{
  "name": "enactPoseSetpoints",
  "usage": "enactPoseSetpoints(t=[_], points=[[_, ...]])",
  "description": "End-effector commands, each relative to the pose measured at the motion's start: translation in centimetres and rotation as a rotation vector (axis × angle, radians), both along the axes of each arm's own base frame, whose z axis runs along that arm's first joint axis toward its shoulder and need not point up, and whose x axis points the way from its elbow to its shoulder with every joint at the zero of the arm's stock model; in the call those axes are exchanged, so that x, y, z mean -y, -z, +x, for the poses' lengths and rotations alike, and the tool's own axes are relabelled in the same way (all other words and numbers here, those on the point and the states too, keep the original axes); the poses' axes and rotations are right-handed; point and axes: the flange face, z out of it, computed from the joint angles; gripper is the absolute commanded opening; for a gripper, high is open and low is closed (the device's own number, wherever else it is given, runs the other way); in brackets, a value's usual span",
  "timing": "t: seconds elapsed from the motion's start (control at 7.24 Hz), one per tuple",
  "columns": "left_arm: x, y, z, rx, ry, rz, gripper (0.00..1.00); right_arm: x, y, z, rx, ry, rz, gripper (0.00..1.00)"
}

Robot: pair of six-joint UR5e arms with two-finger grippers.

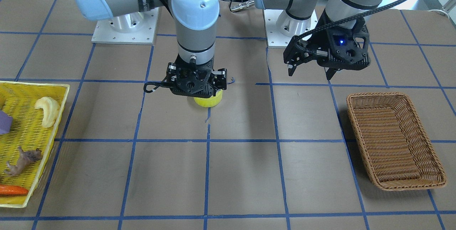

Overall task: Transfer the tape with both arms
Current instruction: 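Release the tape with the right gripper while the left arm approaches it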

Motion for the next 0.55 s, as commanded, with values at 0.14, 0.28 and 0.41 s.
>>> enactPoseSetpoints(t=[0.14,0.28,0.41], points=[[-2.1,4.7,-5.3,-0.002,0.033,-0.024,1.0,-2.4,-7.5,-5.5,0.031,-0.023,-0.091,1.0],[-2.7,7.6,-7.9,-0.01,0.014,-0.062,1.0,-2.9,-8.9,-5.7,0.046,-0.015,-0.124,1.0],[-4.8,11.5,-11.0,-0.012,0.061,-0.071,1.0,-3.0,-8.4,-5.5,0.052,-0.018,-0.105,1.0]])
